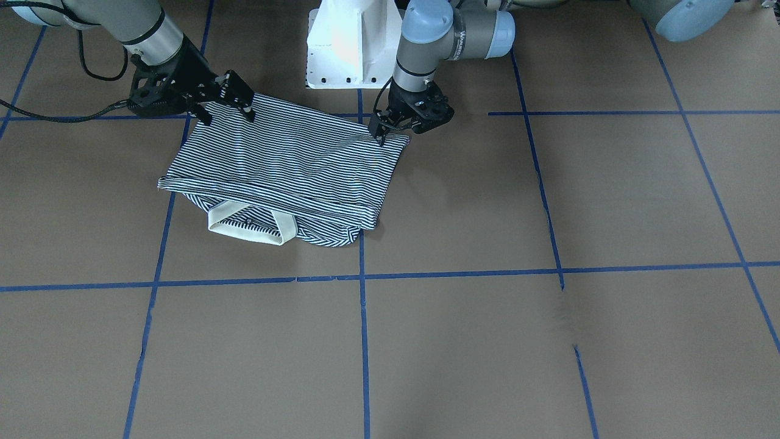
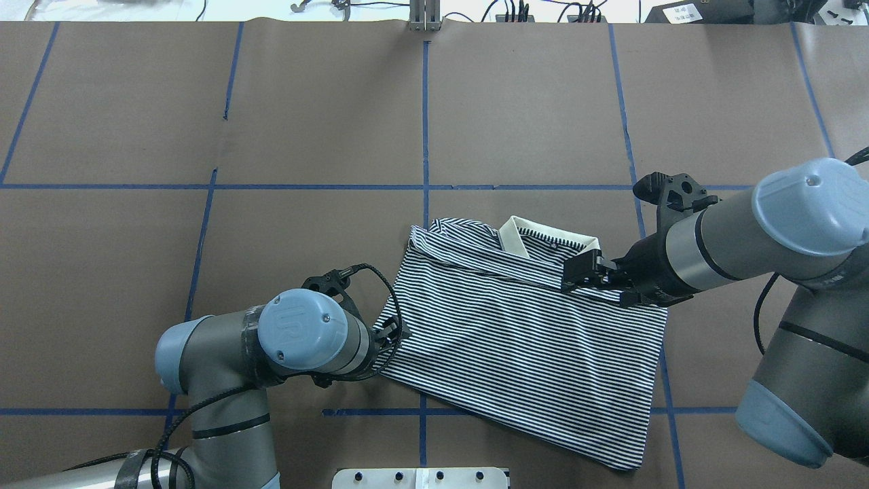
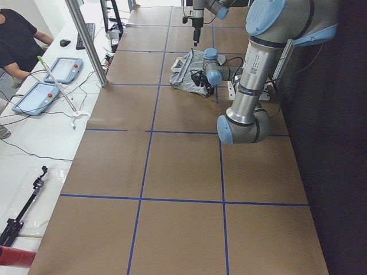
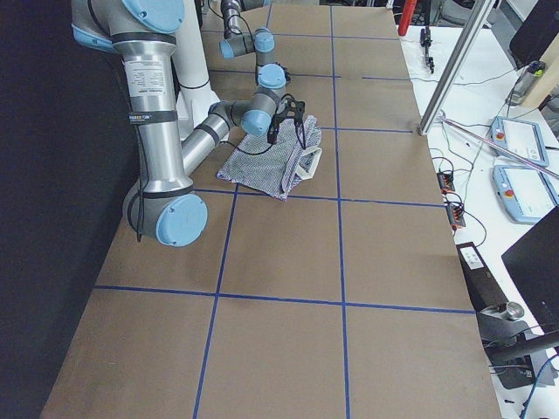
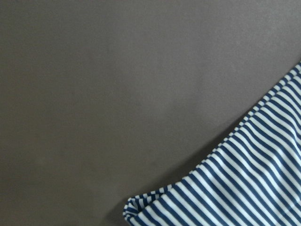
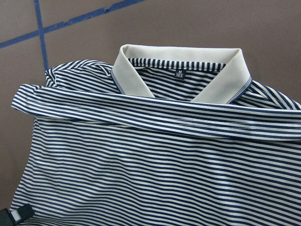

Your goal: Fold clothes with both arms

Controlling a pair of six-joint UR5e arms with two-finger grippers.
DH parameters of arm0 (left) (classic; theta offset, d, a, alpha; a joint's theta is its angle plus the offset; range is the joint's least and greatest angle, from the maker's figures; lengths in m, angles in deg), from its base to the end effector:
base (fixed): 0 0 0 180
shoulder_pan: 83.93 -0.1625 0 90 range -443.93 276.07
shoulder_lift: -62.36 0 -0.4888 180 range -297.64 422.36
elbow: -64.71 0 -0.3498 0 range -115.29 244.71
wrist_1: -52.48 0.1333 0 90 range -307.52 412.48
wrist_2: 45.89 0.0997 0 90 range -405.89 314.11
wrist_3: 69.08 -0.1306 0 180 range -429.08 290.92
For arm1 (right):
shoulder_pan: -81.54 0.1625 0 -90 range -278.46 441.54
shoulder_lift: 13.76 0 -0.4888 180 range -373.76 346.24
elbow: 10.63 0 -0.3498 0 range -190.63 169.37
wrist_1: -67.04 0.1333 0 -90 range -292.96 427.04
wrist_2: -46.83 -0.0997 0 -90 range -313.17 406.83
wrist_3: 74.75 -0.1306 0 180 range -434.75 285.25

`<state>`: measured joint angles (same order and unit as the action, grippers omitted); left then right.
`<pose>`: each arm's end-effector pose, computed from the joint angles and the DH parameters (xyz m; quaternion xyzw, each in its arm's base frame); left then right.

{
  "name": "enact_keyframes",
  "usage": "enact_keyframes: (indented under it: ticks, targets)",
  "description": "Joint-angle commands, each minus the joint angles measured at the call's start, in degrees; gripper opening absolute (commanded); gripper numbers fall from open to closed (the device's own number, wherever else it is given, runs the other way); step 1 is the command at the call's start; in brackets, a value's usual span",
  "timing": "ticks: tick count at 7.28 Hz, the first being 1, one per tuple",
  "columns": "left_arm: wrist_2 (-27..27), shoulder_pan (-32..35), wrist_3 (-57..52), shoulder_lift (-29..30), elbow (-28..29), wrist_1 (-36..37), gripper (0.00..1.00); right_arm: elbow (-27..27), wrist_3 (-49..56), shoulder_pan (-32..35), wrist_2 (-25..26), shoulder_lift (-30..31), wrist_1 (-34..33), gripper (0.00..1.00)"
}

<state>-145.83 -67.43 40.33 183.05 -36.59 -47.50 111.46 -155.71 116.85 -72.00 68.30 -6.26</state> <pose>0.6131 -0.2971 0.3495 -0.0889 0.4344 -0.2400 0.8636 -0.3557 -0.3381 0.4010 -0.0292 -0.5088 0.0785 0.8568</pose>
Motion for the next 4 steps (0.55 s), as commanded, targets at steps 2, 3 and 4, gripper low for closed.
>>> enact_keyframes:
  ticks: [2,3,4]
  targets:
    - [0.4,0.0,-0.1,-0.3,0.7,-0.5,0.7,-0.2,-0.1,0.5,0.0,-0.2,0.0,1.0]
    - [0.5,0.0,-0.3,-0.4,0.3,-0.5,0.42,-0.2,-0.2,0.5,0.0,-0.2,0.0,1.0]
    - [0.5,0.0,-0.4,-0.3,0.1,-0.4,0.11,-0.1,-0.2,0.6,-0.1,-0.2,0.0,1.0]
